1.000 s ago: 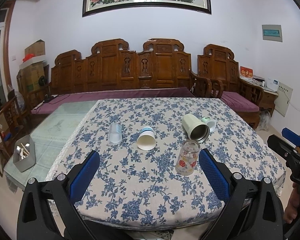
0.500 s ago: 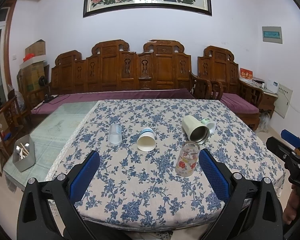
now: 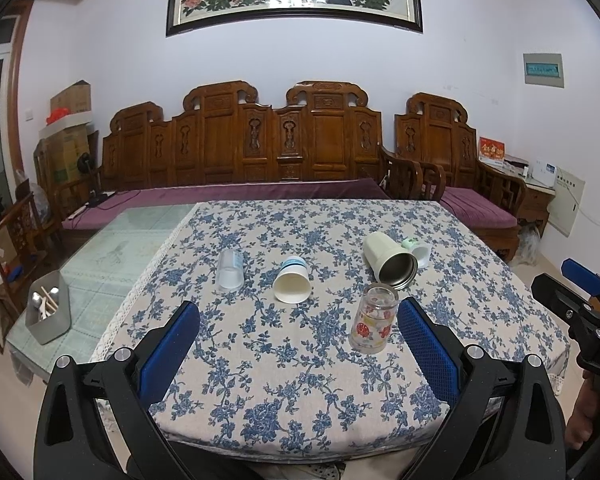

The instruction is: Flip cup upside down

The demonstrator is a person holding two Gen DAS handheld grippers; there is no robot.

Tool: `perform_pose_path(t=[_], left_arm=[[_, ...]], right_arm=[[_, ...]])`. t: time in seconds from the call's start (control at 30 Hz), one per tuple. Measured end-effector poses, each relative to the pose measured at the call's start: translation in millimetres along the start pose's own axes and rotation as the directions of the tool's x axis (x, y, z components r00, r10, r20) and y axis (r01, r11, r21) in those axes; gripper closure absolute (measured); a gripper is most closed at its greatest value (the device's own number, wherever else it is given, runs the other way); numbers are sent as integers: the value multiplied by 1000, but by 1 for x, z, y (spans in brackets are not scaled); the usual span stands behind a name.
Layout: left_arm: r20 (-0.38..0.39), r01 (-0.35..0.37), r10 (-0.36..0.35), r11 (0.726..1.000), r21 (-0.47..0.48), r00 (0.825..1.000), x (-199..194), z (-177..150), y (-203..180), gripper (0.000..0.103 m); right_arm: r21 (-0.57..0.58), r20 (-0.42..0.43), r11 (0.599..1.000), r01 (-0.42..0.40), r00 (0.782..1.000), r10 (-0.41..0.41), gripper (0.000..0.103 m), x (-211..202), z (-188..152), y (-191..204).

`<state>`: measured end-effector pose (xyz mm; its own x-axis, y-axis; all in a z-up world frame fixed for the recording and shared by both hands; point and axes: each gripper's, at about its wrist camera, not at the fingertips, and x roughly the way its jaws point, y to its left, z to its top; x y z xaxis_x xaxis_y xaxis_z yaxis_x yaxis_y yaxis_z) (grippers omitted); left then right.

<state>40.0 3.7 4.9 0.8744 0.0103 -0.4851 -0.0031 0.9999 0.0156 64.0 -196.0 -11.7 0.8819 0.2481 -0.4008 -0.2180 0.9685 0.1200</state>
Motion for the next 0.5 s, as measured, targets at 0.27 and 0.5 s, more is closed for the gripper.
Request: perform_pose_path(t=[0.27, 0.5], left_arm=[[-1, 2, -2, 1000, -1, 1000, -1, 1, 0, 8], [2, 2, -2, 1000, -4, 1000, -2, 1, 0, 8]], right_arm=[[0, -1, 1000, -1, 1000, 1, 3, -1, -1, 0], [-4, 8, 1000, -2, 1000, 2, 3, -5, 0, 2]])
